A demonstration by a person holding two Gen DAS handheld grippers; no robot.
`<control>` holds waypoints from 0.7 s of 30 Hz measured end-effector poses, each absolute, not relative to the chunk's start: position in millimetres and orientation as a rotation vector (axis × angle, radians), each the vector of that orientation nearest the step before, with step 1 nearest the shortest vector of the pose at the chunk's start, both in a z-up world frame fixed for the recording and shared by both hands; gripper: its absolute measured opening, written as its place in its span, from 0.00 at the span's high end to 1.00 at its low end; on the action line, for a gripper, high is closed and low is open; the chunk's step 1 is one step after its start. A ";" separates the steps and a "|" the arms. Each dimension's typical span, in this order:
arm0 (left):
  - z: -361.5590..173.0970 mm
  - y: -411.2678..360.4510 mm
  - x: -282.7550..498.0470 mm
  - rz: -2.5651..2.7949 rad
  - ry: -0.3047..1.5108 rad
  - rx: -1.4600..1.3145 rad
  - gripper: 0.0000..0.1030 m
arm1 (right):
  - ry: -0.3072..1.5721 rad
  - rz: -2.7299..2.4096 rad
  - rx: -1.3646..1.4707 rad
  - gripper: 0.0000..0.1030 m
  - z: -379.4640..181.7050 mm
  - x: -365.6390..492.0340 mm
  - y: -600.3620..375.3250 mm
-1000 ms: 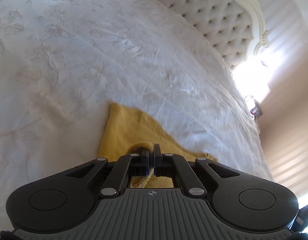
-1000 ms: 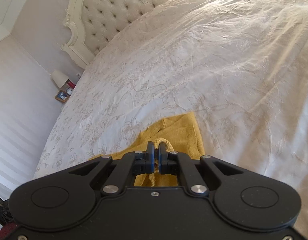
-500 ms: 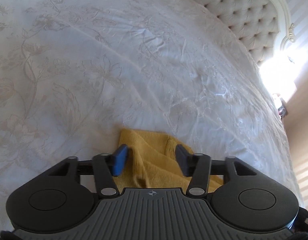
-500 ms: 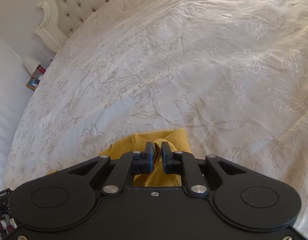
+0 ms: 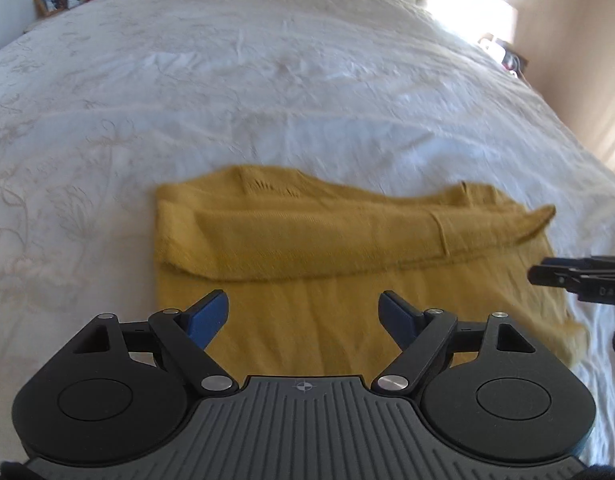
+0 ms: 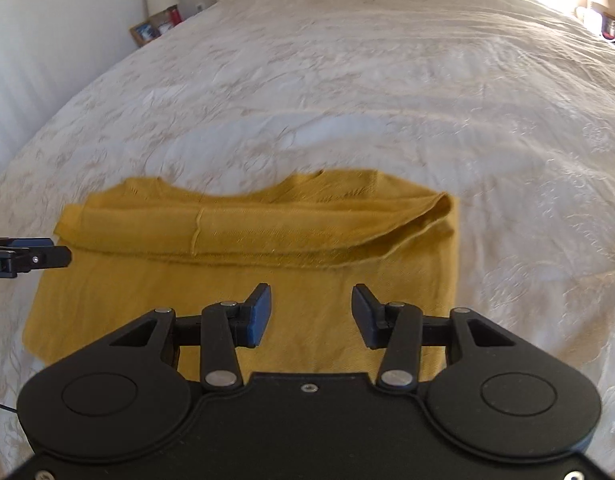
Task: Fold small clothes
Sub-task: 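Open both tools to release the folded hem, then press the folded sweater flat with both open tools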
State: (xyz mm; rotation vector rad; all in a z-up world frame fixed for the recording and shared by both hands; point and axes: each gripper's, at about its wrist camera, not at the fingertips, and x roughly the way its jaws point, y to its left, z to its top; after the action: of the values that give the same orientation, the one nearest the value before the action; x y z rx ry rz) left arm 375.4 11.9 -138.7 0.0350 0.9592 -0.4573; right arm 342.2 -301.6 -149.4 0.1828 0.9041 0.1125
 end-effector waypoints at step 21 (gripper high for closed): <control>-117.2 5.0 501.0 -0.339 0.868 -0.018 0.20 | 0.813 0.029 0.179 0.47 -135.8 424.0 -334.7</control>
State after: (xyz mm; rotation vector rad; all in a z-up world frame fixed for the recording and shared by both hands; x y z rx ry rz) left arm 501.0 5.0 -117.2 -0.0178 0.8682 -0.3389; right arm 424.0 -334.7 -135.8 0.1793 0.8134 0.0291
